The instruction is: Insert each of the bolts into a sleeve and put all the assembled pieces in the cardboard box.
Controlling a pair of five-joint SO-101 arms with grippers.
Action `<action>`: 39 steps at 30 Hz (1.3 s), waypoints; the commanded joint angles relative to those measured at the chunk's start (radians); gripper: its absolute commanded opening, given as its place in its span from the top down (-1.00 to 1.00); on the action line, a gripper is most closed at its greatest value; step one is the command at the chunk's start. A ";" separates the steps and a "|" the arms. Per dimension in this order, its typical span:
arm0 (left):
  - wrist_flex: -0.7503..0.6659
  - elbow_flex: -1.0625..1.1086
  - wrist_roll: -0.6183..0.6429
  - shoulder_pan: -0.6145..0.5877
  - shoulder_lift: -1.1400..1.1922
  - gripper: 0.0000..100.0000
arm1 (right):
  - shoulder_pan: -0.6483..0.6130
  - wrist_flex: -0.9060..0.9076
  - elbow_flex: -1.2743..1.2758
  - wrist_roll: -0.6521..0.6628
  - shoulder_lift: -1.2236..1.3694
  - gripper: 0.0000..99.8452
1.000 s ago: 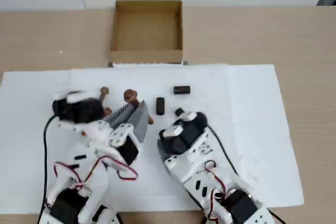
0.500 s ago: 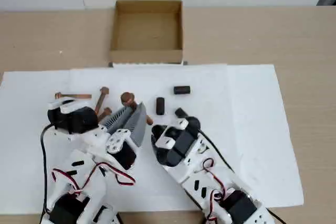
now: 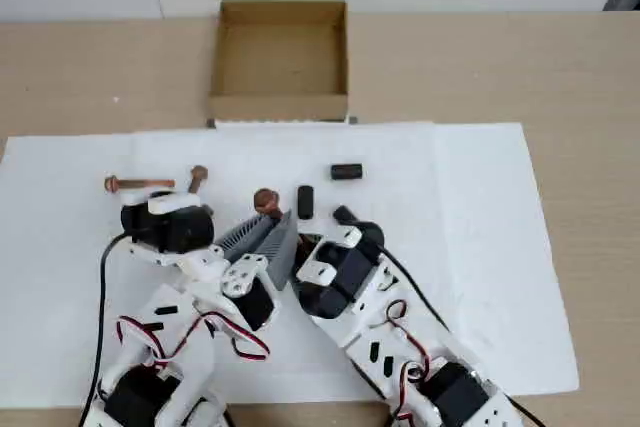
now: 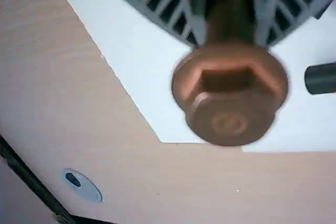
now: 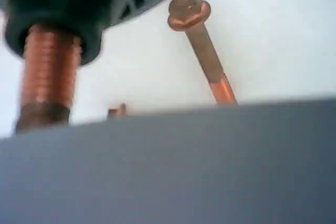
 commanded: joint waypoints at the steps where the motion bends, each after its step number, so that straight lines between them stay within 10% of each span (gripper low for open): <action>1: -0.023 0.010 0.006 0.006 -0.014 0.99 | -0.008 -0.030 -0.017 0.038 -0.016 0.99; 18: 0.170 0.031 -0.092 0.120 -0.012 0.97 | -0.005 -0.073 -0.009 0.081 -0.016 0.99; 26: 0.173 0.025 -0.104 0.118 -0.011 0.56 | -0.002 -0.064 -0.009 0.081 -0.016 0.99; 39: 0.170 -0.094 -0.235 -0.044 -0.009 0.56 | -0.002 -0.064 0.012 0.081 -0.016 0.99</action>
